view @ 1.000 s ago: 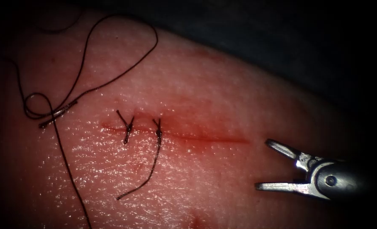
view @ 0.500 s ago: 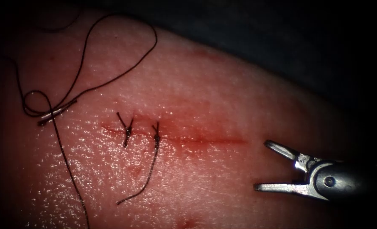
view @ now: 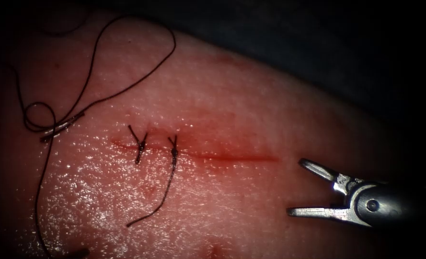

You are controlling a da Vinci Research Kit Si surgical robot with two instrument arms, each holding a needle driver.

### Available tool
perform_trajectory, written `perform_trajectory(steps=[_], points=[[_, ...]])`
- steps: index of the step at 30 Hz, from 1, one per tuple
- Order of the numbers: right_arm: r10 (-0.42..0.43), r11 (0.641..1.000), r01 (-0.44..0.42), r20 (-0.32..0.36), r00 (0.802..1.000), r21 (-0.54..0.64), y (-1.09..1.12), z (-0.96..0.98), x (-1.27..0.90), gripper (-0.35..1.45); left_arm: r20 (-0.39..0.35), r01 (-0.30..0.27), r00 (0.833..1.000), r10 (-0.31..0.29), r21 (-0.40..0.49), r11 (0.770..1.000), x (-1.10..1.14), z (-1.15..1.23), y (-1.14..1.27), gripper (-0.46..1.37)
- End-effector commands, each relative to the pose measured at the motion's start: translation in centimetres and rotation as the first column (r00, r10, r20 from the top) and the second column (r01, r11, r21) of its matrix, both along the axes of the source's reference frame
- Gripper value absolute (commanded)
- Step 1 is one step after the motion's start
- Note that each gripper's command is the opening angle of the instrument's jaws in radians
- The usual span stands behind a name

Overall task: Wound Closure
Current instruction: Place the suture on the pad

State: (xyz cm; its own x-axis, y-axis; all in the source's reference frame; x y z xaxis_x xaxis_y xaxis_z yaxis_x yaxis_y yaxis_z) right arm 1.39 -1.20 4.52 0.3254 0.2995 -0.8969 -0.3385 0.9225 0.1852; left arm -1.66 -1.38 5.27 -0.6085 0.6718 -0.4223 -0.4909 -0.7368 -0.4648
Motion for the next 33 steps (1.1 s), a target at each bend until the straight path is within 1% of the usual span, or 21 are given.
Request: perform_trajectory(steps=[1, 3, 4, 5, 7, 8, 9, 11, 13, 14, 17, 18, 19, 20, 22, 25, 27, 28, 29, 31, 33], points=[[-0.001, 1.000, 0.001, 0.000, 1.000, 0.001, 0.00, 0.00, 0.01, 0.95, 0.013, 0.012, 1.000, -0.012, -0.004, 1.000, 0.00, -0.10, 0.08, 0.39], [-0.001, 1.000, 0.001, 0.000, 1.000, 0.001, 0.00, 0.01, 0.02, 0.95, 0.066, 0.051, 0.997, -0.049, -0.030, 0.998, -0.03, -0.34, 0.30, 0.33], [-0.001, 1.000, 0.001, 0.000, 1.000, 0.000, -0.01, 0.01, 0.02, 0.95, 0.082, 0.064, 0.995, -0.061, -0.036, 0.997, -0.05, -0.40, 0.36, 0.31], [0.000, 1.000, 0.000, 0.000, 1.000, 0.000, -0.01, 0.01, 0.03, 0.96, 0.119, 0.093, 0.989, -0.088, -0.038, 0.995, -0.11, -0.52, 0.50, 0.29], [0.000, 1.000, 0.000, 0.001, 1.000, 0.000, -0.01, 0.01, 0.04, 0.96, 0.172, 0.106, 0.980, -0.097, -0.045, 0.993, -0.20, -0.64, 0.65, 0.28], [0.000, 1.000, 0.000, 0.000, 1.000, 0.000, -0.01, 0.01, 0.04, 0.96, 0.191, 0.119, 0.976, -0.107, -0.052, 0.992, -0.28, -0.73, 0.75, 0.27], [-0.001, 1.000, 0.001, 0.000, 1.000, 0.000, -0.01, 0.01, 0.04, 0.95, 0.199, 0.131, 0.973, -0.118, -0.055, 0.990, -0.37, -0.79, 0.82, 0.18], [-0.001, 1.000, 0.001, 0.000, 1.000, 0.000, -0.02, 0.01, 0.04, 0.96, 0.198, 0.141, 0.972, -0.128, -0.049, 0.989, -0.52, -0.85, 0.87, 0.11], [-0.001, 1.000, 0.001, 0.000, 1.000, 0.000, -0.02, 0.00, 0.04, 0.95, 0.206, 0.141, 0.970, -0.130, -0.039, 0.989, -0.69, -0.86, 0.89, 0.13], [-0.001, 1.000, 0.001, 0.000, 1.000, 0.000, -0.02, 0.00, 0.04, 0.96, 0.209, 0.140, 0.969, -0.129, -0.037, 0.989, -0.73, -0.85, 0.89, 0.15], [-0.001, 1.000, 0.001, 0.000, 1.000, 0.000, -0.02, 0.00, 0.04, 0.95, 0.217, 0.162, 0.963, -0.159, 0.004, 0.987, -0.90, -0.81, 0.89, 0.26], [-0.001, 1.000, 0.001, 0.000, 1.000, 0.000, -0.02, 0.00, 0.04, 0.96, 0.215, 0.168, 0.962, -0.166, 0.007, 0.986, -0.94, -0.79, 0.89, 0.24], [-0.001, 1.000, 0.001, 0.000, 1.000, 0.000, -0.02, 0.00, 0.04, 0.95, 0.213, 0.175, 0.962, -0.173, 0.010, 0.984, -1.00, -0.77, 0.90, 0.17], [-0.001, 1.000, 0.001, 0.000, 1.000, 0.000, -0.03, 0.00, 0.04, 0.96, 0.211, 0.178, 0.961, -0.176, 0.009, 0.984, -1.05, -0.76, 0.89, 0.14], [-0.002, 1.000, 0.002, -0.001, 1.000, 0.000, -0.03, -0.01, 0.04, 0.96, 0.211, 0.180, 0.961, -0.177, 0.007, 0.984, -1.13, -0.74, 0.85, 0.17], [-0.002, 1.000, 0.002, -0.001, 1.000, 0.000, -0.03, -0.01, 0.04, 0.95, 0.221, 0.171, 0.960, -0.169, 0.008, 0.985, -1.20, -0.71, 0.70, 0.29], [-0.002, 1.000, 0.002, -0.001, 1.000, 0.000, -0.03, -0.01, 0.04, 0.95, 0.228, 0.165, 0.960, -0.161, 0.001, 0.986, -1.26, -0.62, 0.52, 0.52], [-0.002, 1.000, 0.002, -0.001, 1.000, 0.000, -0.03, -0.01, 0.04, 0.96, 0.230, 0.159, 0.961, -0.153, -0.008, 0.987, -1.28, -0.57, 0.45, 0.57], [-0.002, 1.000, 0.002, -0.001, 1.000, 0.000, -0.03, -0.01, 0.04, 0.95, 0.236, 0.153, 0.961, -0.146, -0.010, 0.988, -1.30, -0.51, 0.38, 0.63], [-0.002, 1.000, 0.002, -0.001, 1.000, 0.000, -0.04, -0.01, 0.04, 0.95, 0.254, 0.130, 0.960, -0.121, -0.020, 0.991, -1.33, -0.32, 0.21, 0.89], [-0.002, 1.000, 0.002, -0.001, 1.000, 0.000, -0.04, -0.02, 0.04, 0.95, 0.269, 0.108, 0.959, -0.093, -0.042, 0.993, -1.35, -0.09, 0.05, 1.05]])
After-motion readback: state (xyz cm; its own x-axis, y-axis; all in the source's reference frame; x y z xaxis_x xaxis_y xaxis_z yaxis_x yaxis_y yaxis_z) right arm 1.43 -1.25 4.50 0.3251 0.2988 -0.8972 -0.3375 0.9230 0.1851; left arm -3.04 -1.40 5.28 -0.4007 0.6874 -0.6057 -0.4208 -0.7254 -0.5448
